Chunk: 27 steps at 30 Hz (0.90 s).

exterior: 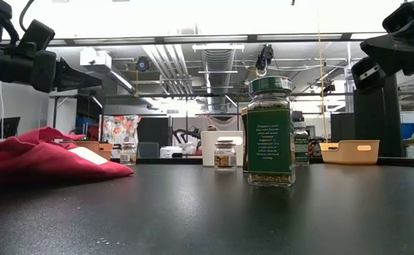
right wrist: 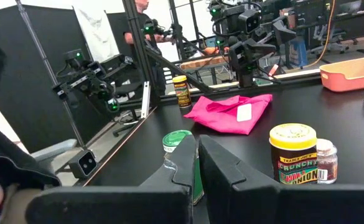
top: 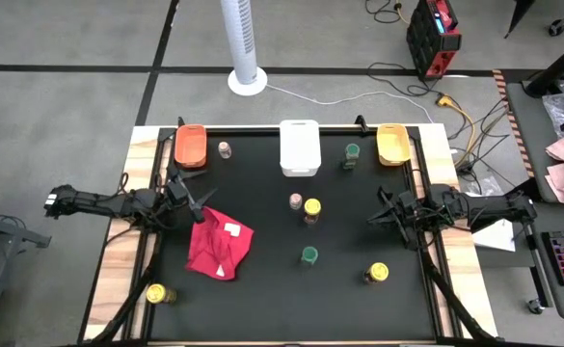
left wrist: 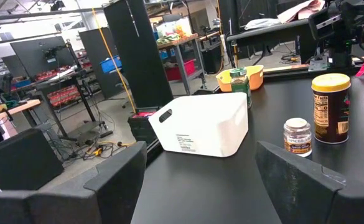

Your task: Sort spices by type

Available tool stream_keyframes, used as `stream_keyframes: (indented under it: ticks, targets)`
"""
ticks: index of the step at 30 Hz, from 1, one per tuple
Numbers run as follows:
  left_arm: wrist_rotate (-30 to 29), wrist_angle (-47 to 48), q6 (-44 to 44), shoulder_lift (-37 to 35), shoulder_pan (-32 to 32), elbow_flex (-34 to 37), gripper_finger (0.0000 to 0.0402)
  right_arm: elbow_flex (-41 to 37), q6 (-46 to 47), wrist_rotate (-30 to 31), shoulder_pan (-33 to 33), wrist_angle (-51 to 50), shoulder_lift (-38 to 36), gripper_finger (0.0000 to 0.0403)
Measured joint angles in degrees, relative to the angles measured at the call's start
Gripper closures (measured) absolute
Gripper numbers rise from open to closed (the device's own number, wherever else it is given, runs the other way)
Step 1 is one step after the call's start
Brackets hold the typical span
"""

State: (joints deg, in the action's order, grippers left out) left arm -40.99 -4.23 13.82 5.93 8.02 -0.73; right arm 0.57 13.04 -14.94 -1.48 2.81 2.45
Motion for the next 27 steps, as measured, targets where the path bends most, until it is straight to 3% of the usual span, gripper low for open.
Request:
stream_keyframes:
  ticks: [19,24,27]
  targets:
    - [-0.01,0.0,0.01,-0.02,0.01,-0.01,0.0116,0.0,-0.78,0.0,0.01,1.2,0.01,0.039]
    - [0.0,0.0,0.01,0.0,0.01,-0.02,0.0116,-0.01,-3.17,8.58,0.03,8.98,0.1,0.039]
    - [0.0,0.0,0.07,0.0,0.01,0.0,0.0116,-0.01,-4.28,8.97,0.02,10.53,0.78,0.039]
